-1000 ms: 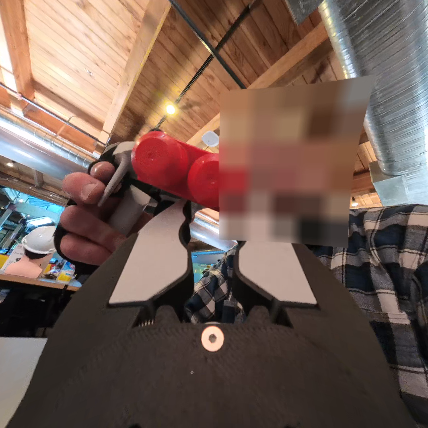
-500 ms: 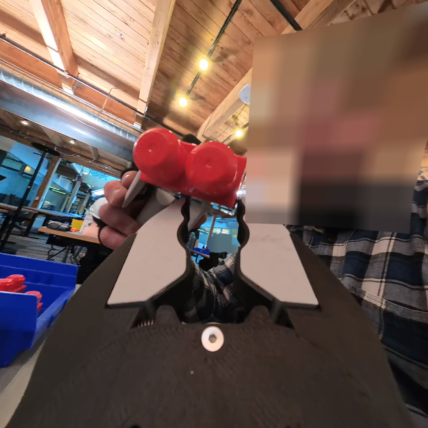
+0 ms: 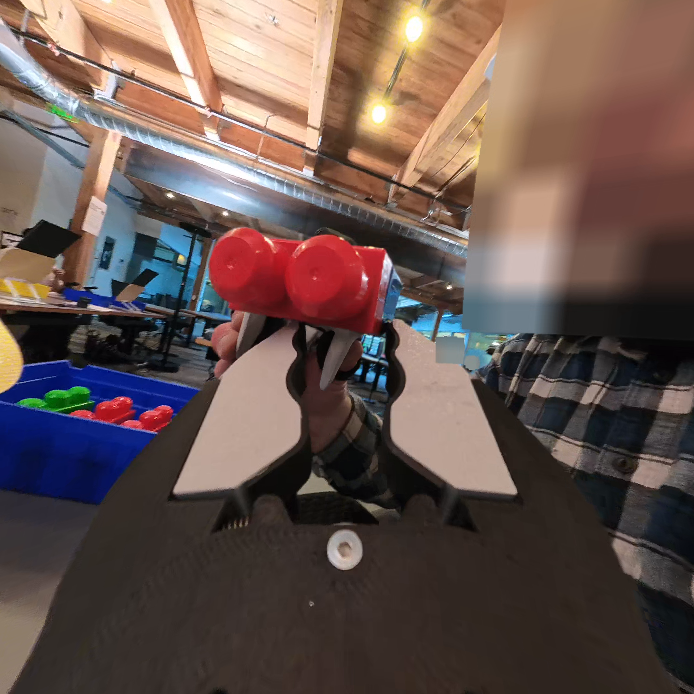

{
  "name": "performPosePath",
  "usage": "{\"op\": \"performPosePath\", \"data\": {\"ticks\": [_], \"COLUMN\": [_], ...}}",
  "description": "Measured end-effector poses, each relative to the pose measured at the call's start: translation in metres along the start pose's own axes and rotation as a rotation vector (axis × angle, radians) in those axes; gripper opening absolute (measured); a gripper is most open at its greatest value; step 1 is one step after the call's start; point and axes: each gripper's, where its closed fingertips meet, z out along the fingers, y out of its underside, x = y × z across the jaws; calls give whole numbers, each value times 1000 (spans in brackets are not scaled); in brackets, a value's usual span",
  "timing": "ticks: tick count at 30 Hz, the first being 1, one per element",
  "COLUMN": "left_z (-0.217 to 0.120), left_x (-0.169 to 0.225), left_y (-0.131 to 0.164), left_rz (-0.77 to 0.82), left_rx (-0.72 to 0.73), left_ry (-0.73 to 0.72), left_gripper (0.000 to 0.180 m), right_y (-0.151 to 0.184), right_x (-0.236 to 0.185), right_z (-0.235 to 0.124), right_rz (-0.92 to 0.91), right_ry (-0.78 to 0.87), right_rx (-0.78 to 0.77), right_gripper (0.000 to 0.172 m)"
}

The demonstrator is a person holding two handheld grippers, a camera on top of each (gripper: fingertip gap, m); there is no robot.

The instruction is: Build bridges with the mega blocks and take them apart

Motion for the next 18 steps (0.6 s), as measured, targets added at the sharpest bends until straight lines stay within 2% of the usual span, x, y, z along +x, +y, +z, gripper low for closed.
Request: {"op": "performPosePath", "data": {"ticks": [3,5,12,15,18], "left_z": [3,7,8,-2,-12], "left_x": [-3,1,-1,-1,-4], "left_y": [8,11,9,0,-7], "left_rz": [44,74,145,150,288], "left_rx": [-70,-89,-129,-104,-159], "left_ry": [-51,-41,-105,-124,-232], "left_gripper": [36,35,36,44,64], "right_y": [1,1,-3,-7,3], "right_x": [1,3,6,2,-5], "right_z": [1,3,-2,-11,-15], "right_rz": [0,-6,-8,4,-6], "right_ry": [14,37,68,-5,-108], "right_rx": [-21,-14,45,86,10], "right_gripper": [52,39,39,39,39]}}
